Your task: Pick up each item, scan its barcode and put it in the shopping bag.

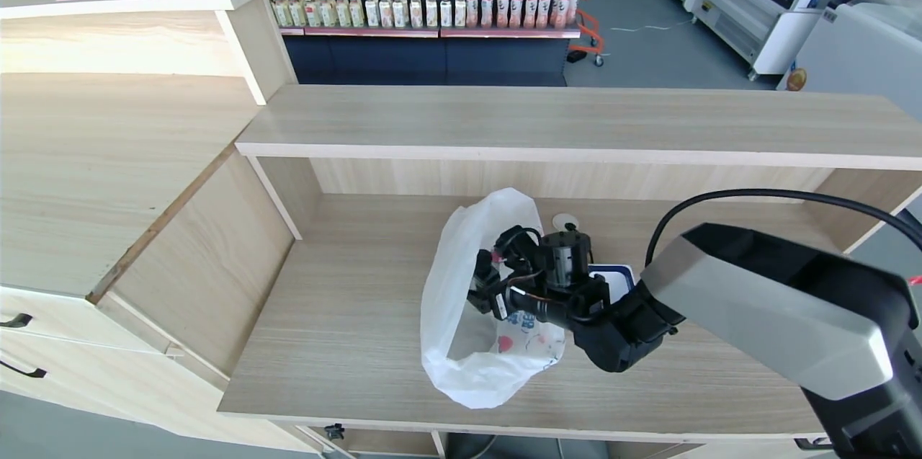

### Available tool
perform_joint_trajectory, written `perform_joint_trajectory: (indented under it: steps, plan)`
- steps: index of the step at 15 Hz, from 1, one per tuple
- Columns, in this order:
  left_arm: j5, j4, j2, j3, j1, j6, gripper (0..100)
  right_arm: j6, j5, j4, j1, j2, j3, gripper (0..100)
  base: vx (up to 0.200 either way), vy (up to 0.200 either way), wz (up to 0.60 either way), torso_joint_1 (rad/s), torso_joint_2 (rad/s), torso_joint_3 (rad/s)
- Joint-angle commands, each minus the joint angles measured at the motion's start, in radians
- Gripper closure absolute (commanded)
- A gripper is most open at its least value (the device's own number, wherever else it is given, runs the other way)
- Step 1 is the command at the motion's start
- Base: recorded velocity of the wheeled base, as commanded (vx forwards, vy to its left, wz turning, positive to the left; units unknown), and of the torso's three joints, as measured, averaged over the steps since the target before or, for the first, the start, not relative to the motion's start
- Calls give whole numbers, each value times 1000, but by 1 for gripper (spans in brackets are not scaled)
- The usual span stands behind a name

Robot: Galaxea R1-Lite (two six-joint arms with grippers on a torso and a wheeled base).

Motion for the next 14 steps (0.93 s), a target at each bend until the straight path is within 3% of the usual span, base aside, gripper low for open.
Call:
perform_joint_trajectory:
  steps: [1, 6, 7, 10, 12, 14]
  plan:
    - [1, 0, 0, 0, 0, 0, 0, 87, 3, 3, -2, -73, 11, 0, 0, 0, 0, 0, 0, 0]
    - [1, 0, 0, 0, 0, 0, 0, 423, 0, 221, -14, -342, 69, 0, 0, 0, 0, 0, 0, 0]
    - [0, 0, 0, 0, 0, 0, 0, 478, -5, 239, -44, -417, 129, 0, 0, 0, 0, 0, 0, 0]
    - [1, 0, 0, 0, 0, 0, 0, 453, -85, 271, -111, -693, 301, 0, 0, 0, 0, 0, 0, 0]
    - [1, 0, 0, 0, 0, 0, 0, 340, -253, 422, -129, -944, 408, 0, 0, 0, 0, 0, 0, 0]
    - [1, 0, 0, 0, 0, 0, 0, 294, -287, 550, -169, -1170, 583, 0, 0, 0, 0, 0, 0, 0]
